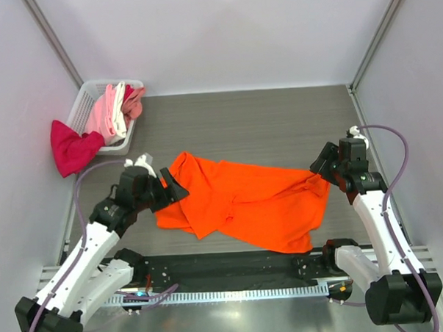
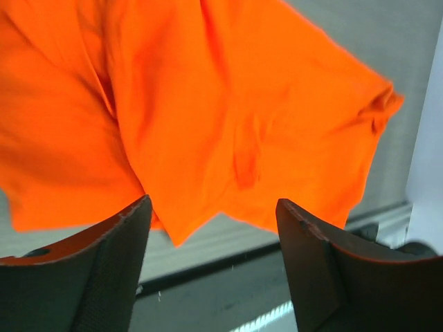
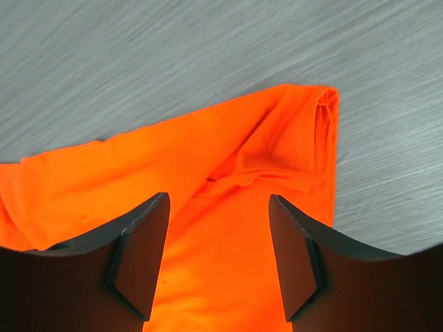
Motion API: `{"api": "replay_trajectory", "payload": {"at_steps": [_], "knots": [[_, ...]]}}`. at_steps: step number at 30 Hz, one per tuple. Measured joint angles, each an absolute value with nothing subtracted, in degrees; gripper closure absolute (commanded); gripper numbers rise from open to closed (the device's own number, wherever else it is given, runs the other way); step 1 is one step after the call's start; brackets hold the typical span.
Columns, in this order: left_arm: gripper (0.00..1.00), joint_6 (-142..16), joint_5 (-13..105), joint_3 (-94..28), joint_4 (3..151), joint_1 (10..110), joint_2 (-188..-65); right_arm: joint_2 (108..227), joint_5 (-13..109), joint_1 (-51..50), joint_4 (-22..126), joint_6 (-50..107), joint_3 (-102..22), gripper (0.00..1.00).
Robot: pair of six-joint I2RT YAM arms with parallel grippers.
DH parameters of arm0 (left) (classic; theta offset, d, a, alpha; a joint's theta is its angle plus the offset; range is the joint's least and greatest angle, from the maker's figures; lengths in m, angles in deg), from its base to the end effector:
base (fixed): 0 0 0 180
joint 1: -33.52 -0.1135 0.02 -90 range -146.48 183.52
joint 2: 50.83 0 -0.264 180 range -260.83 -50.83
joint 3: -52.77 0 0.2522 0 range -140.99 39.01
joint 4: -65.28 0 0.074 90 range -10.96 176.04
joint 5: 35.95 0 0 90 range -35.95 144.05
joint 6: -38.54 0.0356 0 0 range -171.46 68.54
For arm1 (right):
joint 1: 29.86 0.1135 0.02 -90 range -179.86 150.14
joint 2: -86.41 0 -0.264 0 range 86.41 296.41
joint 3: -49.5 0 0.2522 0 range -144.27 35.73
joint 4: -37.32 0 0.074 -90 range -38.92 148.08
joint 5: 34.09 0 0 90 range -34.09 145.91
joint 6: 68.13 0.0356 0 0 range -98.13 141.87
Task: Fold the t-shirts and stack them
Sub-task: Flatten the tshirt out
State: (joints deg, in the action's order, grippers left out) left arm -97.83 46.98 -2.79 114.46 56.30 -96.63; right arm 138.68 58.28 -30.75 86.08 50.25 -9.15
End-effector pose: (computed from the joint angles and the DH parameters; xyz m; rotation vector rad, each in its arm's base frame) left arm 0.1541 -0.0695 0.2761 -0.4172 2.3366 -0.7568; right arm 0.1900 -0.0044 0.2765 0.6061 2.2371 0.1964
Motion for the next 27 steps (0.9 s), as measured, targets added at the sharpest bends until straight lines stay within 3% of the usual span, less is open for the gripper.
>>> {"api": "replay_trajectory", "payload": {"at_steps": [10, 27], "knots": [[0.36, -107.71, 51.00, 10.89, 111.81, 76.24, -96.26, 136.10, 58.06, -30.75, 84.51, 51.45, -6.59, 0.36], [0.57, -113.24, 53.69, 15.92, 95.64, 78.58, -108.96, 134.64, 58.08, -30.75, 83.42, 52.46, -4.49, 0.36]]}}
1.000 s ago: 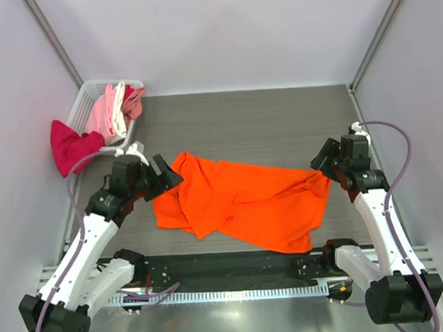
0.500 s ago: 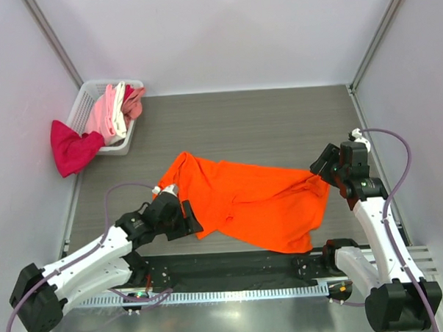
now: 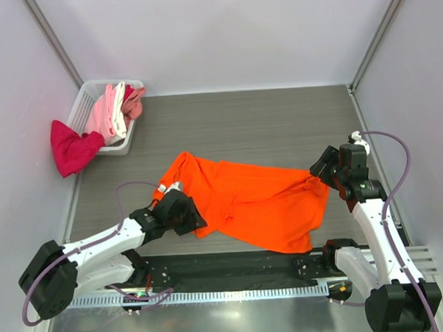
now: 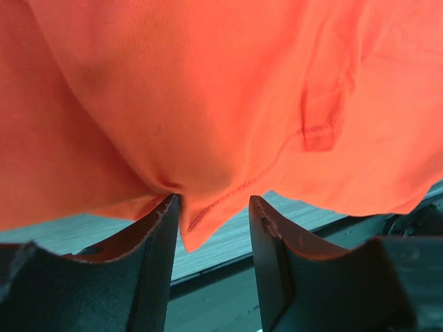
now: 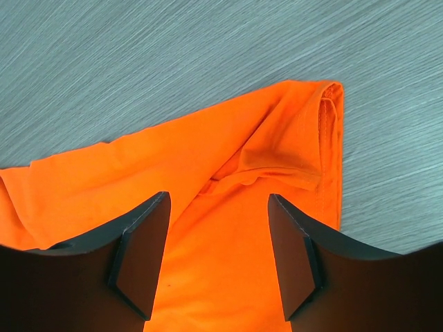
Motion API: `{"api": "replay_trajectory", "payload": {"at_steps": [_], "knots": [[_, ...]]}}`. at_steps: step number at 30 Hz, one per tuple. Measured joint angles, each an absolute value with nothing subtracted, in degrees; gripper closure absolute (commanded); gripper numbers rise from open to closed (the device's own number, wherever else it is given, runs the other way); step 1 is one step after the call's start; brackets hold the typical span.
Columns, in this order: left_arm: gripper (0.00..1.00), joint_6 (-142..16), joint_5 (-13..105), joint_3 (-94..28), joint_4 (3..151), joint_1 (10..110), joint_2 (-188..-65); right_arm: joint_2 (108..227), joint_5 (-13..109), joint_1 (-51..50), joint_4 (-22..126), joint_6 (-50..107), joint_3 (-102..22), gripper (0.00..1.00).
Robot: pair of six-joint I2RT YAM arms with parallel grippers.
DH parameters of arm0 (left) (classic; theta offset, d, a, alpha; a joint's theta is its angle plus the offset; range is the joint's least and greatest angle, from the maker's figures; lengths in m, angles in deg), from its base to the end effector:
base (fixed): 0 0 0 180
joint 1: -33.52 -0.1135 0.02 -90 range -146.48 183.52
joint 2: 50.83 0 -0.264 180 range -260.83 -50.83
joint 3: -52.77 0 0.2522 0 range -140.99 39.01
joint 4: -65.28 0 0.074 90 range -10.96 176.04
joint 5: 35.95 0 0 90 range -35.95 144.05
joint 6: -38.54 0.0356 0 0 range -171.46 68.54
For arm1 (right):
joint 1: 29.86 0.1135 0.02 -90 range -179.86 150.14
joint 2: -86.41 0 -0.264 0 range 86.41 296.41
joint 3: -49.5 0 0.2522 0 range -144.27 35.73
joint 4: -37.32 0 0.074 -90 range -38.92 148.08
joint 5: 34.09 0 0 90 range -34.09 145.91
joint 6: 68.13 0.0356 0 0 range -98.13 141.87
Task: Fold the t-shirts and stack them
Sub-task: Flatten the tshirt out
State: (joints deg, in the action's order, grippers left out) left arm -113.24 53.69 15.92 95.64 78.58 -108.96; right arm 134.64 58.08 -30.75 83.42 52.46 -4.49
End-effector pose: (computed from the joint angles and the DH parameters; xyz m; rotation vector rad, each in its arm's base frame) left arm 0.1296 -0.1301 0.1602 -0.3824 2.6218 -0.7451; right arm 0.1785 -0.0041 0.2648 0.6390 2.1935 0.2291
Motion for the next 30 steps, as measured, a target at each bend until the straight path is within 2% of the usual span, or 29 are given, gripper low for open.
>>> {"api": "replay_trajectory", "payload": {"at_steps": [2, 3, 4, 6, 13, 16, 18, 19, 20, 21, 22, 24, 26, 27, 30], "knots": [[0.67, -113.81, 53.89, 15.92, 94.31, 78.75, -110.77, 134.64, 58.08, -30.75, 83.20, 52.63, -4.17, 0.36], [0.81, -114.13, 54.00, 15.92, 93.56, 78.86, -111.67, 134.64, 58.08, -30.75, 83.18, 52.76, -3.99, 0.37], [0.89, -114.55, 54.06, 15.92, 92.86, 78.95, -112.45, 134.64, 58.08, -30.75, 83.15, 52.87, -3.86, 0.37], [1.00, -114.53, 54.17, 15.92, 92.08, 79.17, -112.65, 134.57, 58.11, -30.75, 83.11, 53.31, -3.53, 0.41], [1.00, -114.16, 54.32, 13.71, 94.09, 79.25, -105.44, 133.28, 58.24, -30.75, 82.74, 55.04, -1.61, 0.39], [1.00, -112.71, 54.39, 7.22, 98.50, 78.14, -102.55, 133.30, 58.76, -30.75, 82.37, 56.41, -0.17, 0.41], [1.00, -110.92, 54.24, 1.76, 100.60, 75.80, -101.42, 133.37, 58.78, -30.75, 82.28, 57.05, 0.97, 0.39], [0.98, -110.27, 53.95, -0.56, 101.35, 74.42, -101.20, 133.59, 58.76, -30.75, 82.21, 57.42, 1.54, 0.38], [0.89, -109.37, 53.71, -2.88, 102.07, 73.05, -101.13, 133.89, 58.74, -30.75, 82.00, 57.83, 2.15, 0.37], [0.54, -108.15, 53.41, -5.35, 103.09, 71.58, -101.18, 134.20, 58.72, -30.75, 81.89, 58.07, 2.59, 0.34], [0.39, -107.12, 53.39, -6.48, 103.68, 70.84, -101.22, 134.50, 58.72, -30.75, 81.84, 58.34, 2.92, 0.32], [0.18, -106.00, 52.62, -7.12, 104.73, 70.20, -101.15, 134.81, 58.74, -30.75, 81.71, 58.62, 3.38, 0.30], [0.02, -105.76, 51.59, -5.02, 105.32, 70.20, -100.98, 134.72, 58.85, -30.75, 81.45, 59.36, 3.66, 0.30], [0.00, -105.78, 51.37, -3.07, 105.69, 70.20, -100.67, 134.66, 58.98, -30.75, 81.25, 59.89, 3.83, 0.24], [0.00, -107.45, 52.03, 4.51, 107.62, 70.23, -98.36, 133.89, 59.42, -30.75, 80.68, 61.75, 4.99, 0.21]]}}
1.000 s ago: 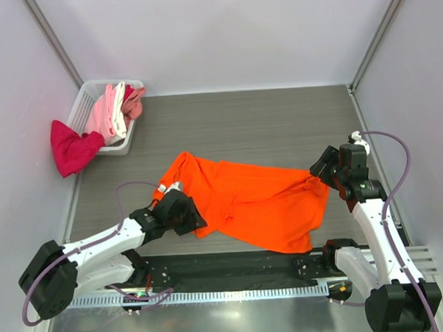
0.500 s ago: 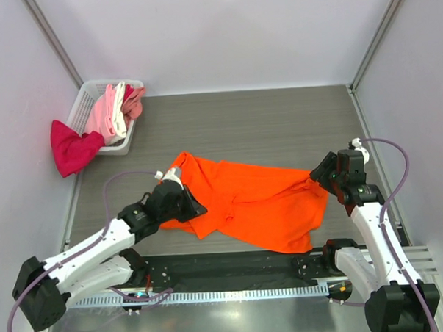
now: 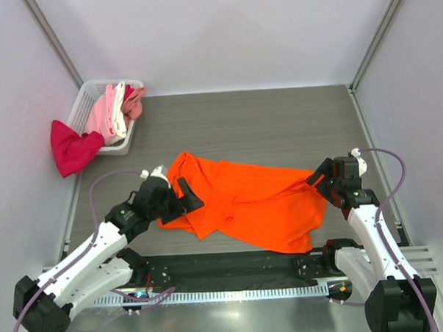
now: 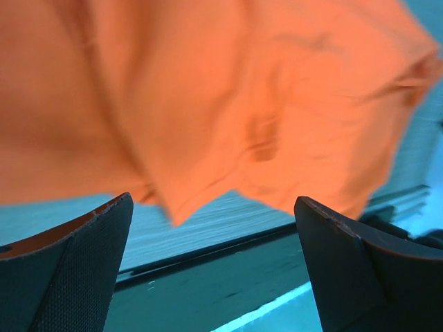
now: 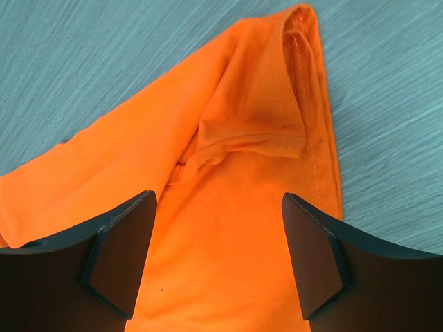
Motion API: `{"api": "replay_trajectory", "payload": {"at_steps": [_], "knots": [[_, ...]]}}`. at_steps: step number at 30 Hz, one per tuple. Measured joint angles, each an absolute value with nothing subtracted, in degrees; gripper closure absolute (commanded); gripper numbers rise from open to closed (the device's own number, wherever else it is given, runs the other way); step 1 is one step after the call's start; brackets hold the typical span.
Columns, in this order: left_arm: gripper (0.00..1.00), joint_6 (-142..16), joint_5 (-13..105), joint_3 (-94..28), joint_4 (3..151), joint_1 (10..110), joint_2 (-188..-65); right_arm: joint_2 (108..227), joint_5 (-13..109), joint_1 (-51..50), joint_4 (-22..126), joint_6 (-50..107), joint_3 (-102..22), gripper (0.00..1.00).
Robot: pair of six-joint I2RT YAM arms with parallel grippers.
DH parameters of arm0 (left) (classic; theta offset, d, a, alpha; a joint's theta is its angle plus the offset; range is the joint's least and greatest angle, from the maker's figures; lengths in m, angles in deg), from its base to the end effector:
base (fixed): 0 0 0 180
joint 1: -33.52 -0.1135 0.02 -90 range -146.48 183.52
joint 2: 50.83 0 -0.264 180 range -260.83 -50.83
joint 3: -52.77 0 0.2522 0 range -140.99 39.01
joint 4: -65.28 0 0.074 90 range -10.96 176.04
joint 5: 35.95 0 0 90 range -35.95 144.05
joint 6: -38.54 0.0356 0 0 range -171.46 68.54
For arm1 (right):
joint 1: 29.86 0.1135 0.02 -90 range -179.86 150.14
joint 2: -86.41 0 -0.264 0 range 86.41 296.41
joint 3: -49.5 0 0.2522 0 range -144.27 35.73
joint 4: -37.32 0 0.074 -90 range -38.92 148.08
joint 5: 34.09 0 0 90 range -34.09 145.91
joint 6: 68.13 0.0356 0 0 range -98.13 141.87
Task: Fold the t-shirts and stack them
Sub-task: Flatten the tshirt out
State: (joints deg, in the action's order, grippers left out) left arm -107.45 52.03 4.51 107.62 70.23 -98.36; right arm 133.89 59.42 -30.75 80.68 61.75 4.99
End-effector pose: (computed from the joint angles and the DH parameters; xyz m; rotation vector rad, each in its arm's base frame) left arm 0.1402 -0.1061 0.2387 -0.3921 2.4248 -0.8284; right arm 0.1690 -0.0048 0.2158 0.8607 2.2319 0.2508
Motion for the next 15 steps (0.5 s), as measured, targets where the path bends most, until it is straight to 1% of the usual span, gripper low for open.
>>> {"api": "replay_trajectory", "payload": {"at_steps": [2, 3, 5, 6, 8, 9, 11, 13, 15], "knots": [[0.00, -109.52, 53.98, 8.49, 110.26, 70.16, -95.67, 133.30, 59.44, -30.75, 80.57, 62.40, 5.95, 0.21], [0.03, -110.18, 54.76, 9.86, 111.33, 70.12, -94.18, 132.76, 59.46, -30.75, 80.53, 62.66, 6.52, 0.16], [0.11, -111.64, 55.85, 11.90, 112.34, 69.99, -90.53, 131.42, 59.51, -30.75, 80.44, 63.08, 7.35, 0.07], [0.18, -112.50, 56.01, 12.57, 112.27, 69.88, -88.81, 130.44, 59.66, -30.75, 80.44, 63.26, 7.75, 0.06], [0.21, -113.26, 55.96, 13.06, 112.23, 69.88, -87.34, 128.76, 59.99, -30.75, 80.29, 63.60, 8.29, 0.15], [0.23, -113.65, 55.79, 13.06, 112.12, 69.88, -87.14, 128.25, 60.18, -30.75, 80.20, 63.95, 8.45, 0.22], [0.25, -114.31, 55.44, 13.14, 111.64, 69.88, -88.72, 127.99, 60.53, -30.75, 79.88, 64.79, 8.69, 0.31], [0.25, -114.94, 54.61, 13.86, 110.44, 69.92, -91.21, 128.10, 60.73, -30.75, 79.31, 65.75, 9.28, 0.35], [0.27, -115.95, 53.49, 15.39, 108.36, 70.14, -93.46, 128.45, 60.73, -30.75, 78.83, 66.40, 10.22, 0.37]]}}
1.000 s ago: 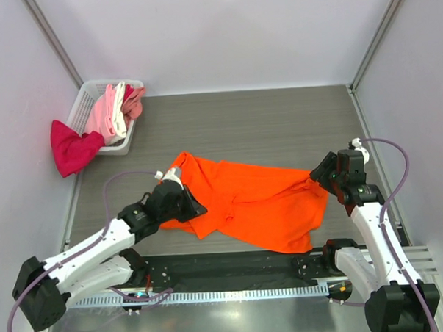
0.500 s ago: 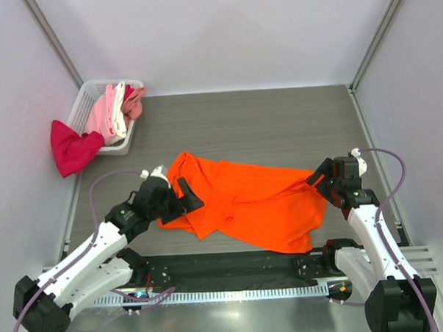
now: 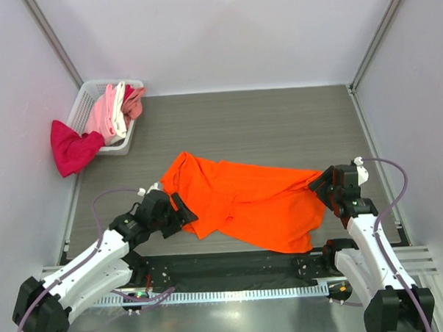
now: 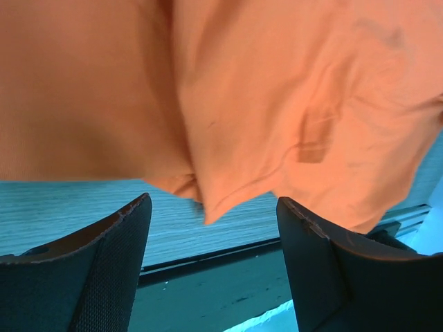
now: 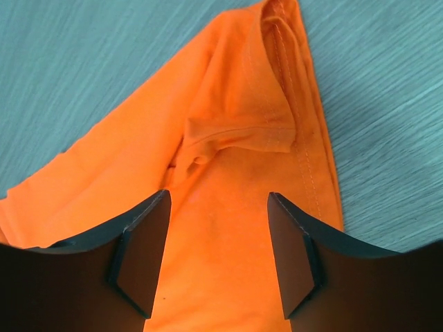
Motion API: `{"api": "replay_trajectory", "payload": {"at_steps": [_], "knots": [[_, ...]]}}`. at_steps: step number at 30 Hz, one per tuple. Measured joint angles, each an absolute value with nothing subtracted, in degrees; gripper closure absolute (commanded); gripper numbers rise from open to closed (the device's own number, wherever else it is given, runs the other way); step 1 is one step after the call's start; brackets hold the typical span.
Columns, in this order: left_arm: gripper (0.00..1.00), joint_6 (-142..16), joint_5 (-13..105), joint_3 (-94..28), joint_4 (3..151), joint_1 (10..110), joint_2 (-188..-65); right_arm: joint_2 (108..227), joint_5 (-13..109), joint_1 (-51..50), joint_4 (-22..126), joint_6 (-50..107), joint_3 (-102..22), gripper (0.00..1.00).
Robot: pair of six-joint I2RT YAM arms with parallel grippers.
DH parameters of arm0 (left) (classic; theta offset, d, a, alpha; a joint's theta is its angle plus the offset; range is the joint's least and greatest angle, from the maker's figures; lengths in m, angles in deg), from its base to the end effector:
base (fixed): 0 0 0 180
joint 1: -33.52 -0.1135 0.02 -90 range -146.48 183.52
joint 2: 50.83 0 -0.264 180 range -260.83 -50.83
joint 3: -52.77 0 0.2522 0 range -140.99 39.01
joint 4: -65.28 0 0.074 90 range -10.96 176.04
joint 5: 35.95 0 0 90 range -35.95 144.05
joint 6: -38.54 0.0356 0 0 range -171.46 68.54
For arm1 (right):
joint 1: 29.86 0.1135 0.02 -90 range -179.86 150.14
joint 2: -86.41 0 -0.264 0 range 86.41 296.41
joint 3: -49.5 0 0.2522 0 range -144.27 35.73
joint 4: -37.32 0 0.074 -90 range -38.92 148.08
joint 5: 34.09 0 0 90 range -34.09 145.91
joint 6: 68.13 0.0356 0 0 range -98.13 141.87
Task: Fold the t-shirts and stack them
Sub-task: Flatten the tshirt out
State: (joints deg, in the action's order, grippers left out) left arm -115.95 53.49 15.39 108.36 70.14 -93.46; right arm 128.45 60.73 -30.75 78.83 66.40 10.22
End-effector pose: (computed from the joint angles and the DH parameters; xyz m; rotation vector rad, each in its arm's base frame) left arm 0.1200 -0.0896 0.1874 -0.6170 2.5067 -0.7667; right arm 0.1542 -0.0054 0.2017 0.9484 2.1577 0.2773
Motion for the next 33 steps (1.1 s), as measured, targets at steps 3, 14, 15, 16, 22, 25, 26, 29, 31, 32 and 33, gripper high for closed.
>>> {"api": "replay_trajectory", "payload": {"at_steps": [3, 14, 15, 16, 22, 25, 26, 29, 31, 32, 33], "knots": [[0.29, -117.22, 52.90, 17.41, 106.96, 70.73, -95.84, 129.24, 60.51, -30.75, 77.67, 66.86, 11.81, 0.37], [0.41, -119.10, 52.62, 18.50, 99.90, 72.57, -101.15, 128.97, 58.98, -30.75, 73.25, 66.77, 16.47, 0.36], [0.41, -119.38, 52.64, 18.59, 99.25, 73.05, -101.75, 128.84, 58.81, -30.75, 72.97, 66.77, 16.51, 0.36], [0.41, -119.73, 52.71, 18.59, 98.63, 73.57, -102.38, 128.63, 58.68, -30.75, 72.79, 66.75, 16.53, 0.36], [0.48, -120.63, 52.75, 18.74, 94.79, 75.36, -106.71, 128.28, 58.04, -30.75, 72.05, 66.64, 16.58, 0.36], [0.55, -121.41, 52.75, 19.07, 92.49, 75.52, -108.72, 128.28, 57.74, -30.75, 72.03, 66.64, 16.58, 0.36], [0.59, -121.54, 52.73, 19.11, 91.84, 75.56, -109.26, 128.28, 57.65, -30.75, 72.05, 66.62, 16.58, 0.36], [0.67, -121.78, 52.69, 19.13, 89.26, 75.67, -111.34, 128.28, 57.47, -30.75, 72.05, 66.62, 16.58, 0.36], [0.76, -122.00, 52.69, 19.13, 87.62, 75.78, -112.76, 128.28, 57.41, -30.75, 72.05, 66.60, 16.58, 0.36], [0.78, -121.94, 52.64, 19.13, 86.92, 75.78, -113.44, 128.28, 57.39, -30.75, 72.05, 66.60, 16.58, 0.36], [0.80, -121.96, 52.47, 19.11, 86.29, 75.78, -114.07, 128.28, 57.36, -30.75, 72.05, 66.60, 16.58, 0.36]]}}
